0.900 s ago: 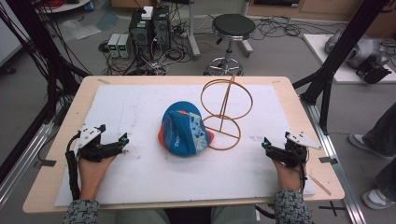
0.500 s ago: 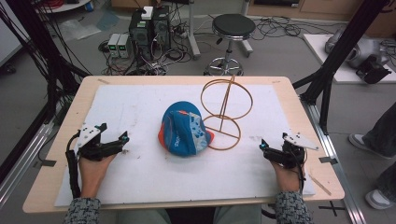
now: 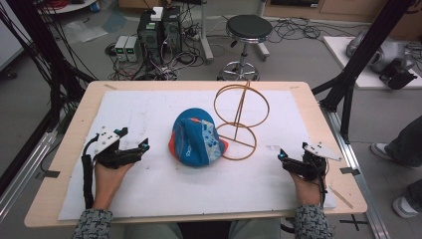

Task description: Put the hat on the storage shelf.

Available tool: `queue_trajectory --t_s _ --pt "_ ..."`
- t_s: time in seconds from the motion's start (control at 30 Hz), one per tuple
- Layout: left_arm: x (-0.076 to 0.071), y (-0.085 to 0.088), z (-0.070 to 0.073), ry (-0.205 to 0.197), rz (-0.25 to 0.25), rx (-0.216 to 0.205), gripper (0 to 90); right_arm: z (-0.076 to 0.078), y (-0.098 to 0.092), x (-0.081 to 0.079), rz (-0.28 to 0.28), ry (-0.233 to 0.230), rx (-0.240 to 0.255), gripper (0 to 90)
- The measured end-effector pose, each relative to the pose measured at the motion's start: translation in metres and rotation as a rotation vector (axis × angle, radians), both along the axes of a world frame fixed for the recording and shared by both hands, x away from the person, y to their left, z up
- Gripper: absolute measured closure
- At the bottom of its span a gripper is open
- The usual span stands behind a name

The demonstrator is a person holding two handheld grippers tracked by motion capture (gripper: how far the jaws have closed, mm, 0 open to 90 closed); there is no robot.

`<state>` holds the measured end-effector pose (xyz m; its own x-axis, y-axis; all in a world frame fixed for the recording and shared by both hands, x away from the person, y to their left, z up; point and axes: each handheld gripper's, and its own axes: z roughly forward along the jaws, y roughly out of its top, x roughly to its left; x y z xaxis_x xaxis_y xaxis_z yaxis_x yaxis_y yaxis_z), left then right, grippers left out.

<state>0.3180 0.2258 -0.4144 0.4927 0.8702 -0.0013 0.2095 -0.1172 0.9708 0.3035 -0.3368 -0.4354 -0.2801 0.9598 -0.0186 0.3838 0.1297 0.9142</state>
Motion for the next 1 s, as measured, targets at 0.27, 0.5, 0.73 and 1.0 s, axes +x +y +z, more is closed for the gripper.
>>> queue_trajectory --t_s 0.27,0.5,0.73,1.0 --pt "0.012 -0.035 0.011 -0.015 -0.079 -0.021 14.5 0.001 -0.001 -0.004 -0.015 0.001 0.005 10.7" --pt "0.02 -0.067 0.018 -0.027 -0.135 -0.027 14.9 0.001 0.001 -0.003 -0.006 -0.001 -0.017 10.7" --pt "0.037 -0.093 0.018 0.008 -0.193 -0.066 18.3 0.001 -0.001 -0.003 -0.009 -0.004 -0.006 10.7" --pt "0.046 -0.104 0.007 0.055 -0.23 -0.079 23.3 0.001 0.0 -0.003 -0.003 -0.005 -0.015 10.7"
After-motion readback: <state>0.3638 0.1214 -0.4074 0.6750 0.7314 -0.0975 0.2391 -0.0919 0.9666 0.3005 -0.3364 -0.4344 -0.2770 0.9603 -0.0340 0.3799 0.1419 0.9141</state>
